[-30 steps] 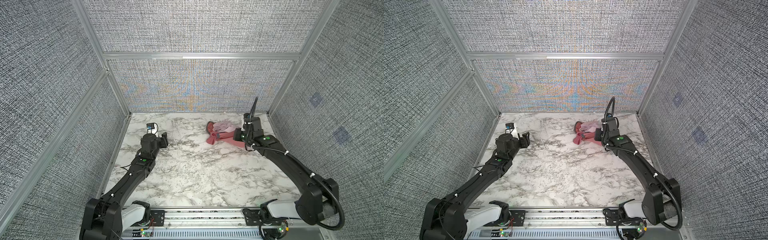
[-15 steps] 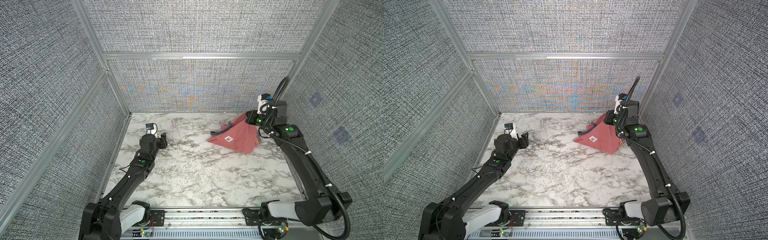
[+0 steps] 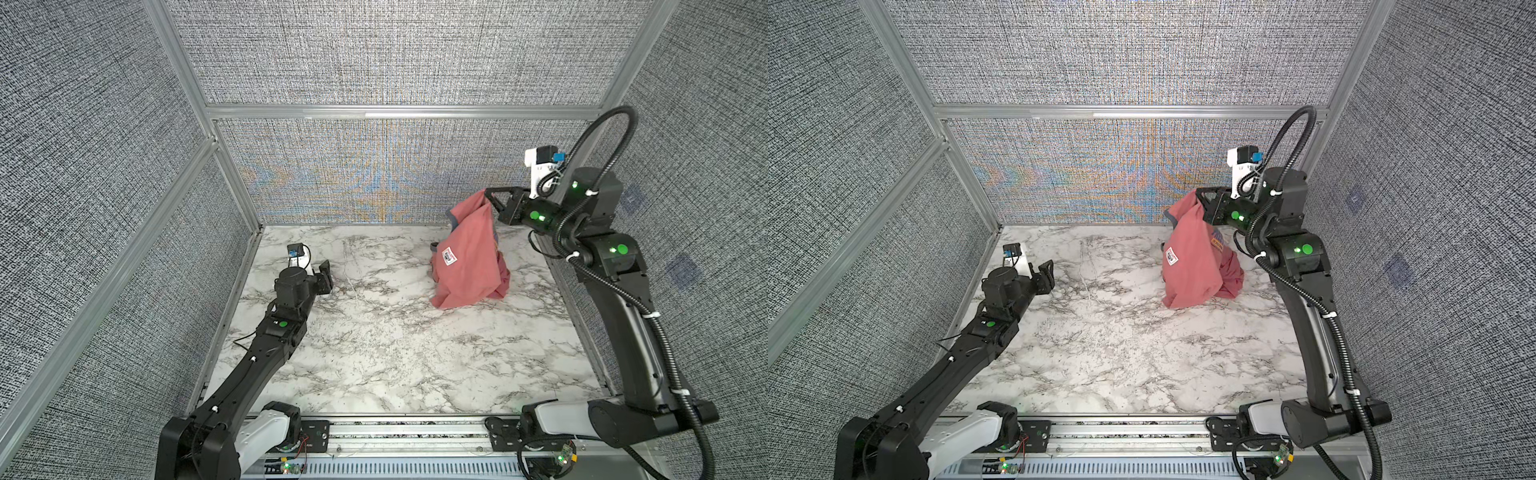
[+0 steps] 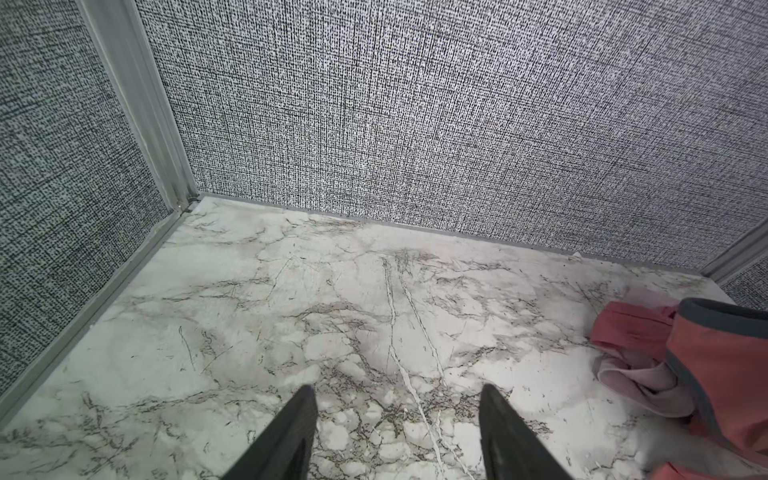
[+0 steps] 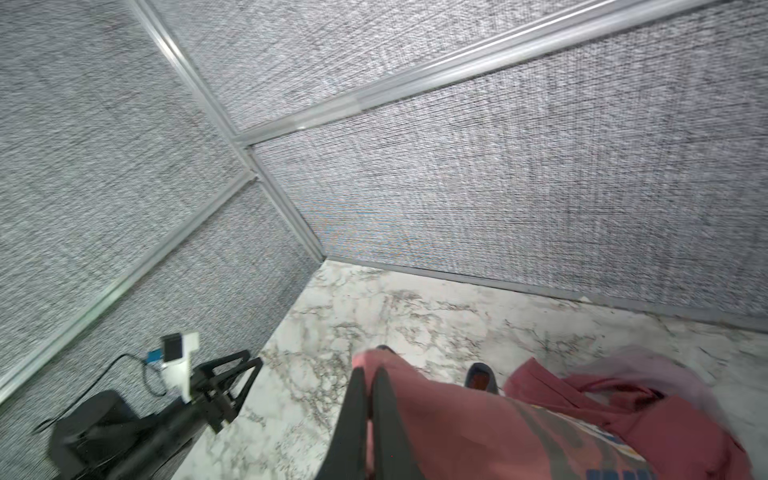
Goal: Pick out a specific cloth from the pile
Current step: 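Raise the red T-shirt high with the right gripper, pulling it free of the pile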
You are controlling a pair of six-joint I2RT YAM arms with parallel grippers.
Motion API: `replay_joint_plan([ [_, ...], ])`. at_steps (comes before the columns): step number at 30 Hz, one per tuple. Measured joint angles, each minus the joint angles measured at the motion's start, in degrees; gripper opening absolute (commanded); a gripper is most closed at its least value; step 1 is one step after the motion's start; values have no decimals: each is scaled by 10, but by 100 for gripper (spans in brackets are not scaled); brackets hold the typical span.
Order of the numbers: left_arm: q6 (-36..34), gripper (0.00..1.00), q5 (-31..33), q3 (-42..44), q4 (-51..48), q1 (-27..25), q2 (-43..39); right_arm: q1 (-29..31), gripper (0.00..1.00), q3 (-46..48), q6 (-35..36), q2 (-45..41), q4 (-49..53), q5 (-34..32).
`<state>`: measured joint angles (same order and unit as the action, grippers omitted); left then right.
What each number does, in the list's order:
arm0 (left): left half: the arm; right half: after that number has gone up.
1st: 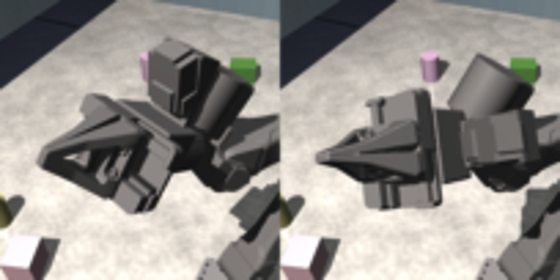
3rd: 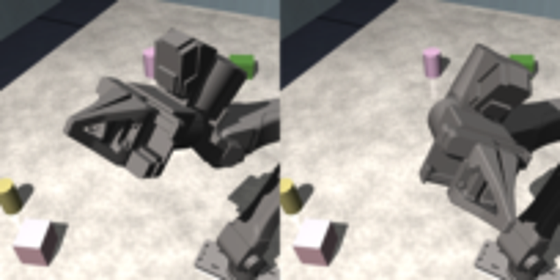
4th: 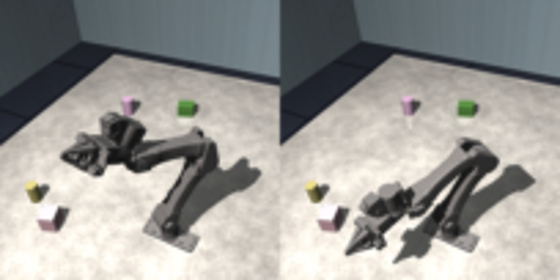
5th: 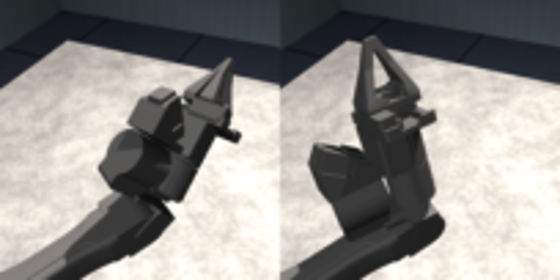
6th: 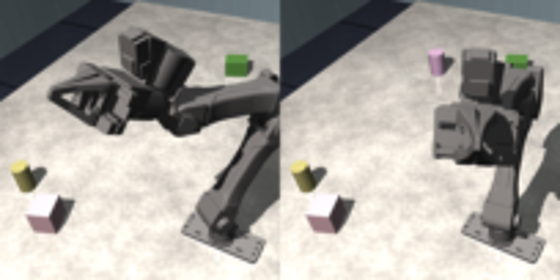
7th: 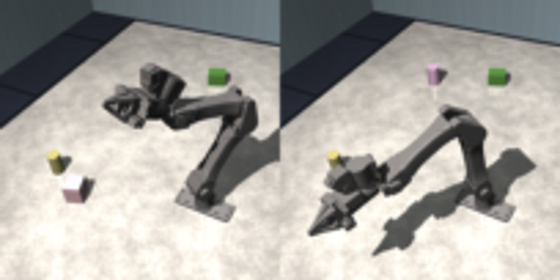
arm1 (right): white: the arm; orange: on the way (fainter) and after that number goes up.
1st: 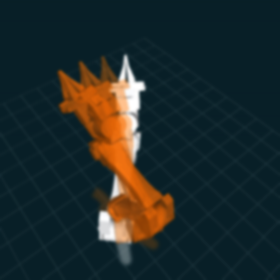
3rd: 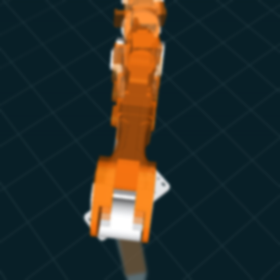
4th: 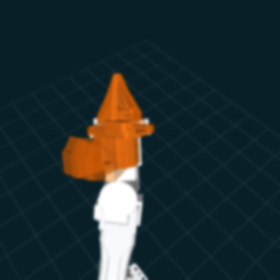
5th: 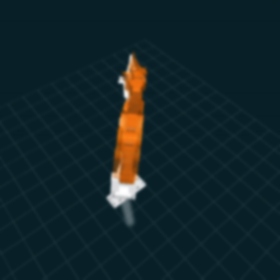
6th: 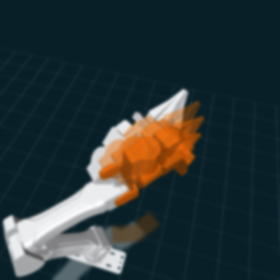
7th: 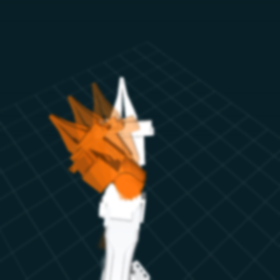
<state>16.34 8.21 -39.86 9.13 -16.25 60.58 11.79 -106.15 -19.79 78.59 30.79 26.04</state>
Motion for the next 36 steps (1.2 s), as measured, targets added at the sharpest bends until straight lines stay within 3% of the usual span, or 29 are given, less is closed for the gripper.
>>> replay_joint_plan([
  [7, 0, 64, 7, -19, -24, 0, -30, 32, 0, -91, -26, 33, -2, 116],
  [13, 0, 64, 24, -35, -57, 0, -59, 55, 0, -168, -40, 77, -2, 165],
  [22, 0, 64, 78, -84, -129, 0, -99, 132, 0, -315, -44, 186, 16, 181],
  [36, 1, 64, 122, -106, -209, 0, -145, 171, 0, -346, -37, 239, 41, 149],
])
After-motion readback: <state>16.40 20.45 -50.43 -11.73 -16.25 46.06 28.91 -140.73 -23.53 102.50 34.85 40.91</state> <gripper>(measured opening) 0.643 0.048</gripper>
